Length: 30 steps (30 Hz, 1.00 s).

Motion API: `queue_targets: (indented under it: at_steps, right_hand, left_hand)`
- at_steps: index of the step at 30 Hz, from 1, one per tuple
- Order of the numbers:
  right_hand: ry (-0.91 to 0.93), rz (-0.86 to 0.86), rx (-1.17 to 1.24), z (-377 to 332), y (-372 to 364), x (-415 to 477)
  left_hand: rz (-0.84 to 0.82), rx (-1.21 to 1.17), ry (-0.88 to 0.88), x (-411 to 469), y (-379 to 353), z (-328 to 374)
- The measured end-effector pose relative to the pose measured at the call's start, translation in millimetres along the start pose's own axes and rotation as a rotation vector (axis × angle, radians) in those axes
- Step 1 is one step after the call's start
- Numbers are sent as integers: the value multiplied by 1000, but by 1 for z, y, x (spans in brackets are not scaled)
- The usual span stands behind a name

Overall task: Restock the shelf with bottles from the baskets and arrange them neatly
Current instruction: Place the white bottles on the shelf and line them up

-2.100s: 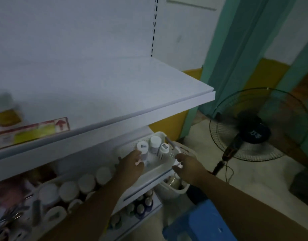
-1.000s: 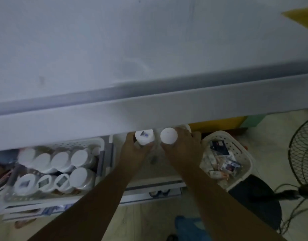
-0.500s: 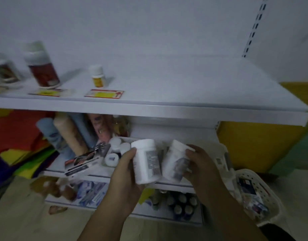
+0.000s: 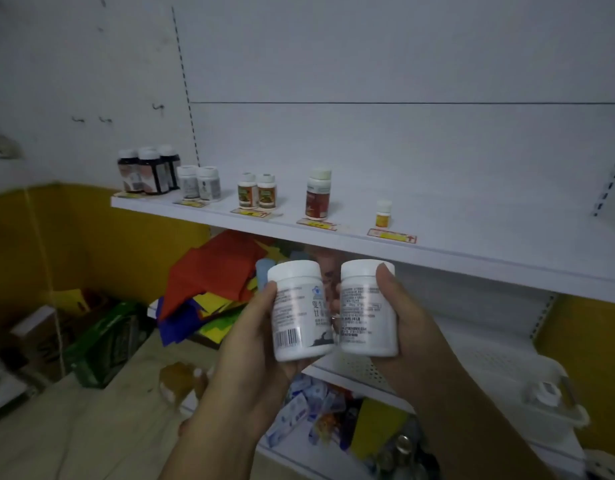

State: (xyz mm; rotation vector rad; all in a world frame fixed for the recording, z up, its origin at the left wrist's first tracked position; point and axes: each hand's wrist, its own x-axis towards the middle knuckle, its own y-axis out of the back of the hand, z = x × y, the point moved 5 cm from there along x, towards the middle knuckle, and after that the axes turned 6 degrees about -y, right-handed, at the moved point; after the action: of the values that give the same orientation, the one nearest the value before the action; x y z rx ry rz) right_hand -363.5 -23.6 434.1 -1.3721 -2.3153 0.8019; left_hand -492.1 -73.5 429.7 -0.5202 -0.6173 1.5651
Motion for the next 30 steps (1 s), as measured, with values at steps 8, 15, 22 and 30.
queue_targets:
  at_steps: [8, 15, 22, 30]
  right_hand:
    - [-124, -99, 108, 19, -52, 27]
    - [-132, -137, 252, 22, -52, 91]
    - [-173, -180, 307, 22, -58, 157]
    - [-86, -190, 148, 35, -80, 209]
  left_hand:
    - [-70, -43, -37, -5, 31, 45]
    - [66, -58, -128, 42, 58, 74]
    - [77, 116, -159, 93, 66, 97]
    - [-51, 184, -181, 149, 99, 119]
